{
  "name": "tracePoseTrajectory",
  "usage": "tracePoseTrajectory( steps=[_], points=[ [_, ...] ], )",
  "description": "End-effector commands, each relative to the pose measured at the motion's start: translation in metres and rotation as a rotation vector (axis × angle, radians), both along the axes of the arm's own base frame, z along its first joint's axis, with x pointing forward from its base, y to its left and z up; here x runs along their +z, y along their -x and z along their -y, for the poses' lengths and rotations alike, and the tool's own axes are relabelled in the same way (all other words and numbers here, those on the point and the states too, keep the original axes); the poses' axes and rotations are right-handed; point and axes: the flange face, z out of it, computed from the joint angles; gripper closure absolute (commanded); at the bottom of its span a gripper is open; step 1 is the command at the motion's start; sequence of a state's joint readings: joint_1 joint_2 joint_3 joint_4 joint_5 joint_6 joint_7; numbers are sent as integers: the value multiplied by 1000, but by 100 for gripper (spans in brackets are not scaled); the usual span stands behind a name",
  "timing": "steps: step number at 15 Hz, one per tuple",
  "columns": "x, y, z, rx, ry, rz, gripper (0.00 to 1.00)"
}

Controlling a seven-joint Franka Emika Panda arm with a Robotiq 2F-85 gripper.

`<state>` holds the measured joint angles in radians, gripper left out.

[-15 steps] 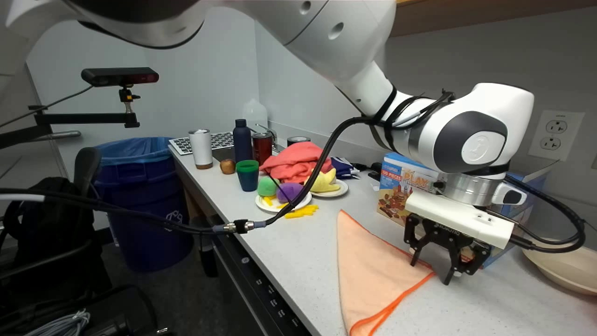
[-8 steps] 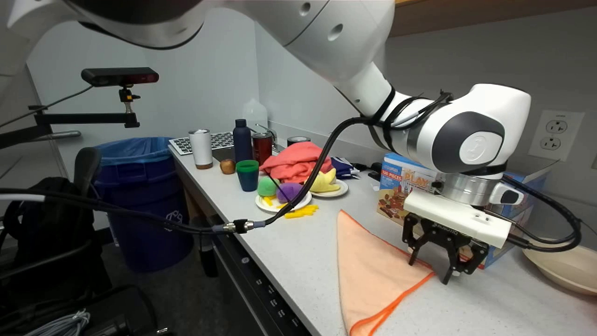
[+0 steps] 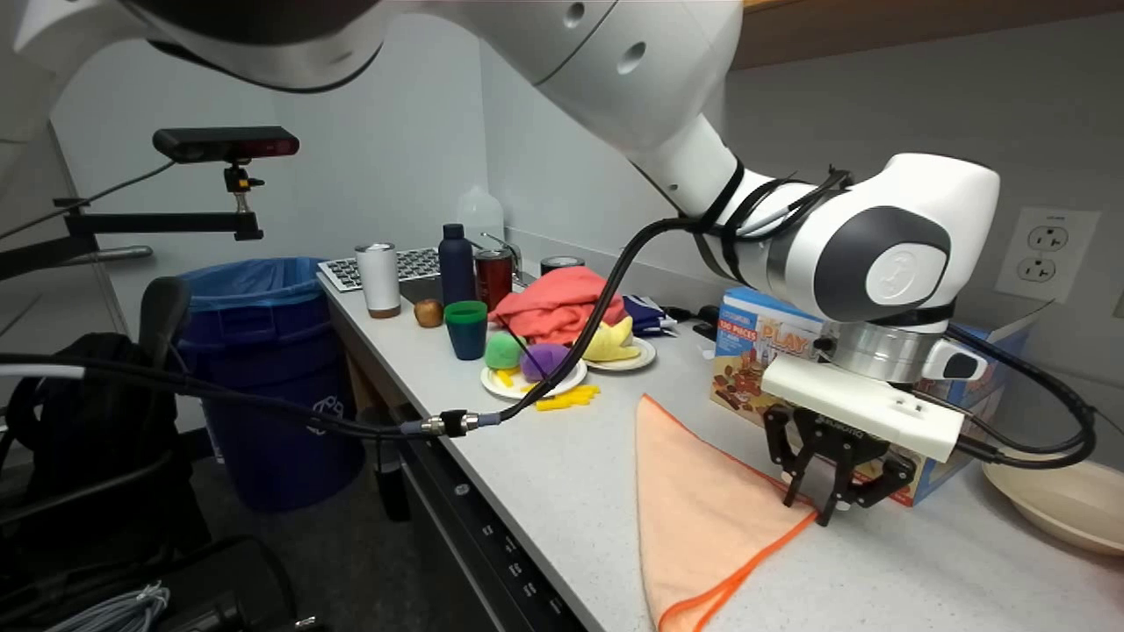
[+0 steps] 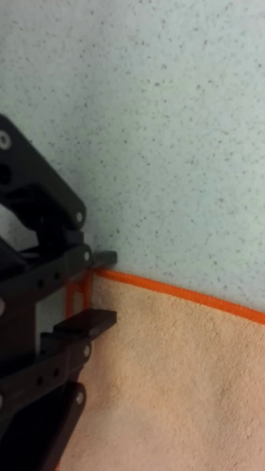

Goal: Unfold the peach towel on the countertop.

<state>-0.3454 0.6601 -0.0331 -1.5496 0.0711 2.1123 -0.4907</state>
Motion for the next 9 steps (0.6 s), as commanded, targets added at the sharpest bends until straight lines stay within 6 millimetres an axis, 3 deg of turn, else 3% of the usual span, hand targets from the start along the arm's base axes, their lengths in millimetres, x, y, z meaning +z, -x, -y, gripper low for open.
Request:
tracePoseTrajectory(
  steps=[1,2,3,5,6,9],
  points=[
    [1,-3,-5,-4,-3,-17,77],
    [0,-3,-5,-4,-2,-17,74],
    [1,-3,-5,-5,-1,-18,80],
    [1,-3,-4,-6,0,-19,70],
    [0,-3,-4,-7,2,-20,54],
    [0,-2,-5,-11,0,-24,33]
  ],
)
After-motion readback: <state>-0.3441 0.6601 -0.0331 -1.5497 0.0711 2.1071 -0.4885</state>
